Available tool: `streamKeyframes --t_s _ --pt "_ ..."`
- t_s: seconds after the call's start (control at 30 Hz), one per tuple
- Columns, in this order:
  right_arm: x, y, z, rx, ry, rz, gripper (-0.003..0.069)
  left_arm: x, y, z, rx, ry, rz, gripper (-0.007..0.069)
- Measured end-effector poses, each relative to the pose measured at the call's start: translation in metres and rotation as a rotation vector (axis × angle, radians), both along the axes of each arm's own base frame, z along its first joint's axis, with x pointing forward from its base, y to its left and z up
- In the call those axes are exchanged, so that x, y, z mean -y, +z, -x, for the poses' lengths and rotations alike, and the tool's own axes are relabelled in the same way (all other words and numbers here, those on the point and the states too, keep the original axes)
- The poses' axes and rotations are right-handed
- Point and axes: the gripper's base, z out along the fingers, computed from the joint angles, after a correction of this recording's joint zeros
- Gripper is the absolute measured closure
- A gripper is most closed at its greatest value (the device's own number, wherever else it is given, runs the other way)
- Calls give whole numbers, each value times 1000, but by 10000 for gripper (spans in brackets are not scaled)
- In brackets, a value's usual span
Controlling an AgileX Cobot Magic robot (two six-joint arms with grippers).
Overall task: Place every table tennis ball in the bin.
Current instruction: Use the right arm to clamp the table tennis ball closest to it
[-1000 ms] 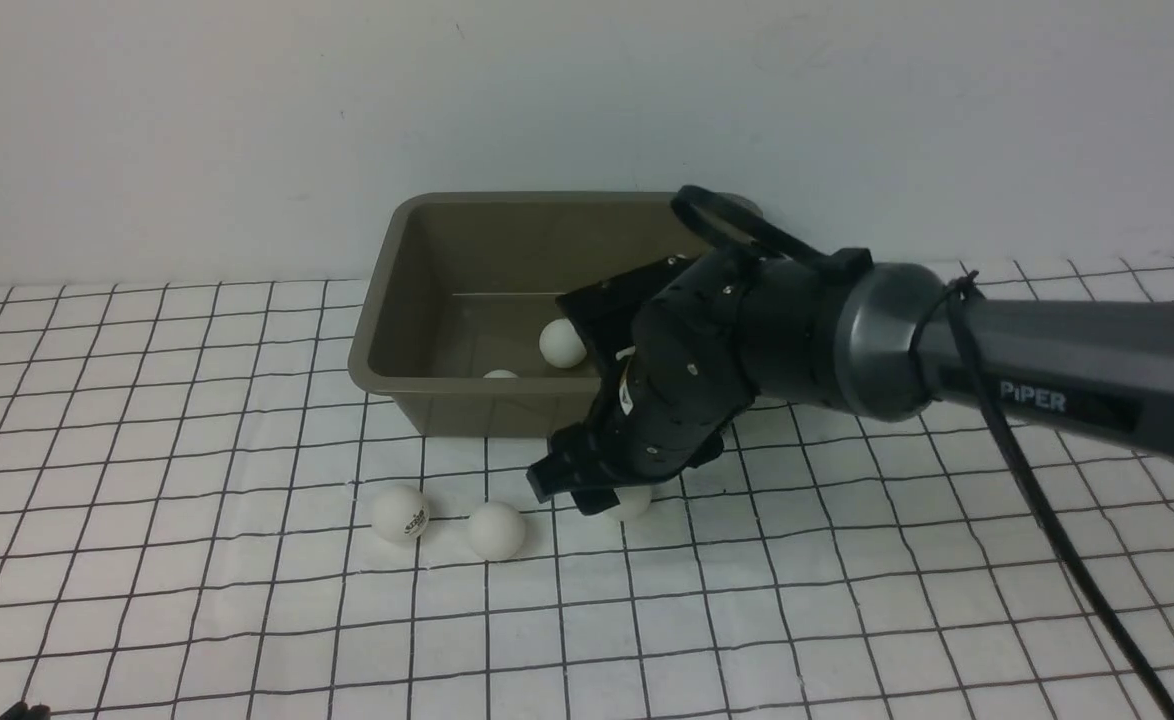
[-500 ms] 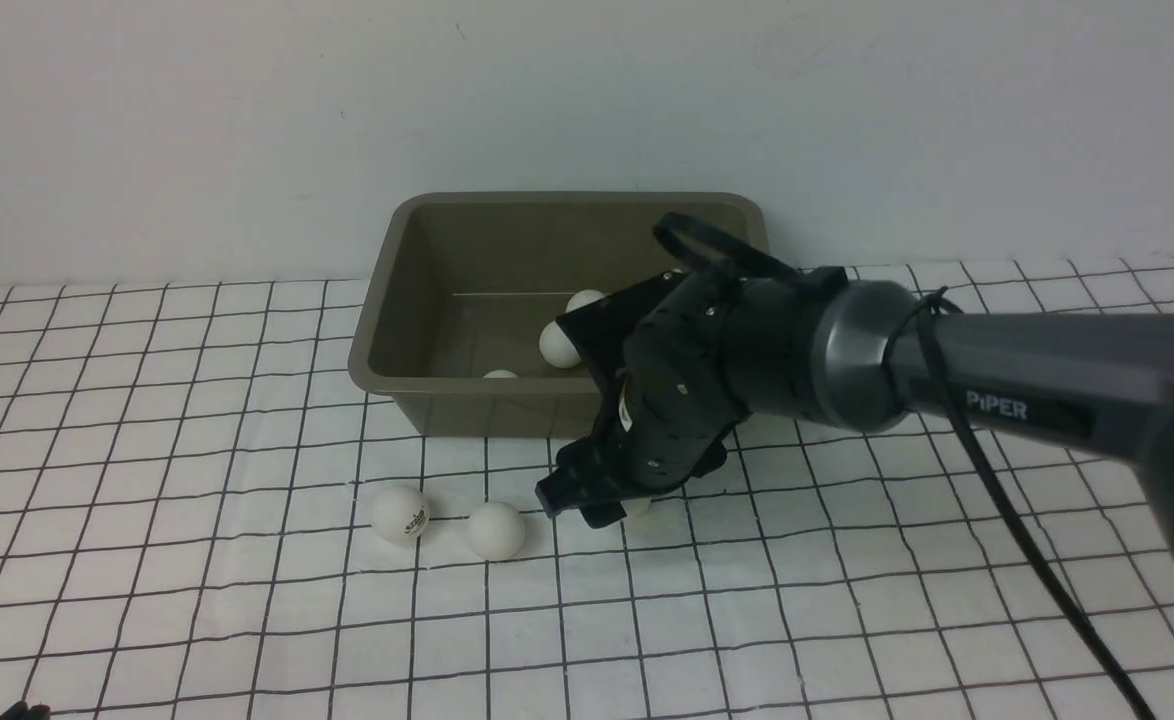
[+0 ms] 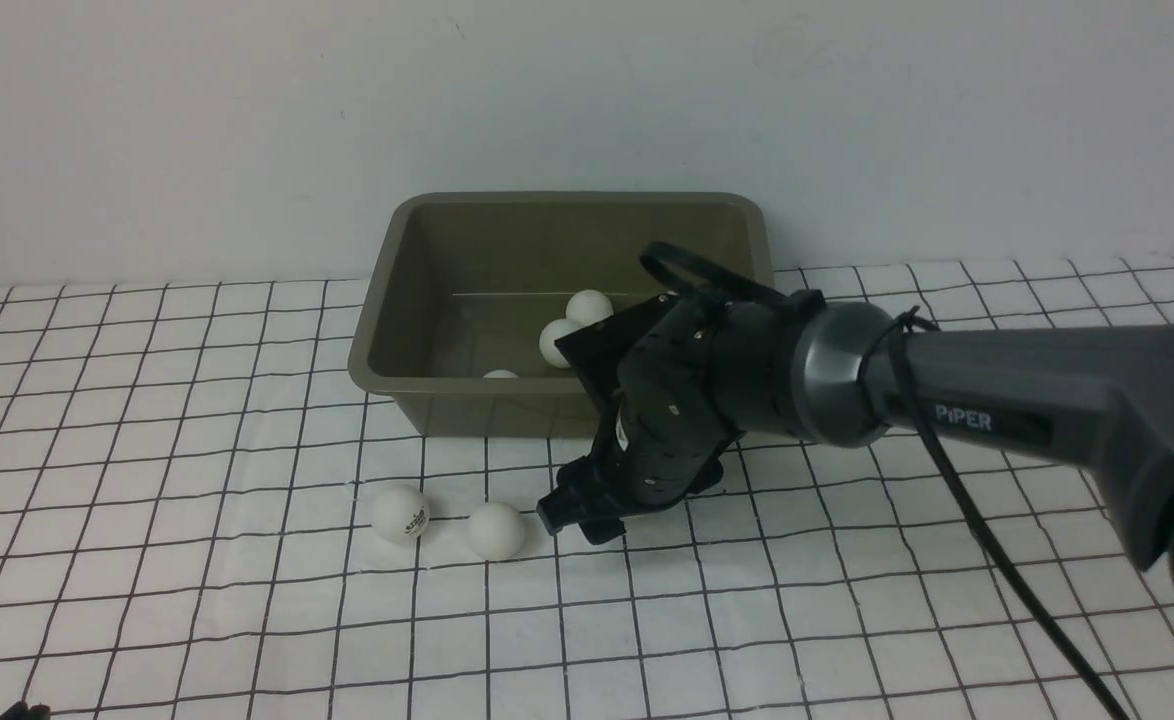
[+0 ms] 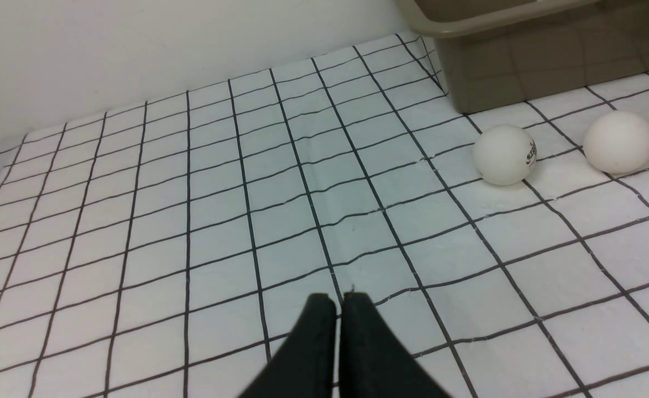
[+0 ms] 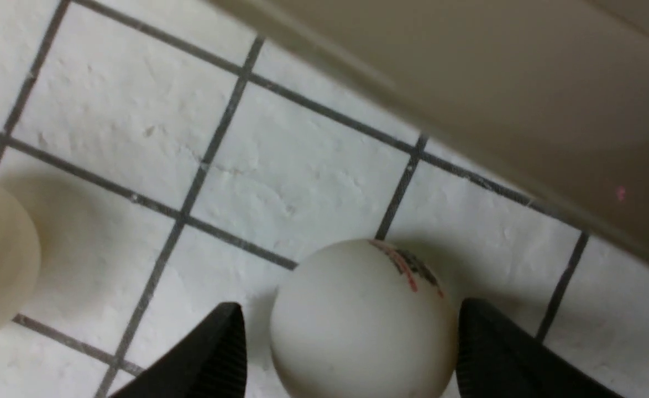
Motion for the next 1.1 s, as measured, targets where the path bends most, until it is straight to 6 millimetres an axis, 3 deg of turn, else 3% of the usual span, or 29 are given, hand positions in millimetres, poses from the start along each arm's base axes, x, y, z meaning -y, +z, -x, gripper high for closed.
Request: streamKeyframes --t_s 0.2,0.3,0.63,0.97,1.1 --pt "0 0 -1 5 -12 -6 218 0 0 0 0 0 0 629" --pt "0 0 -1 4 -17 -9 293 0 0 0 0 0 0 629" --pt "1 0 0 -5 -18 6 295 0 0 0 0 0 0 629" --pt "9 23 11 -70 -18 36 295 0 0 0 0 0 0 629" --pt "2 42 25 -82 23 6 295 0 0 0 0 0 0 629"
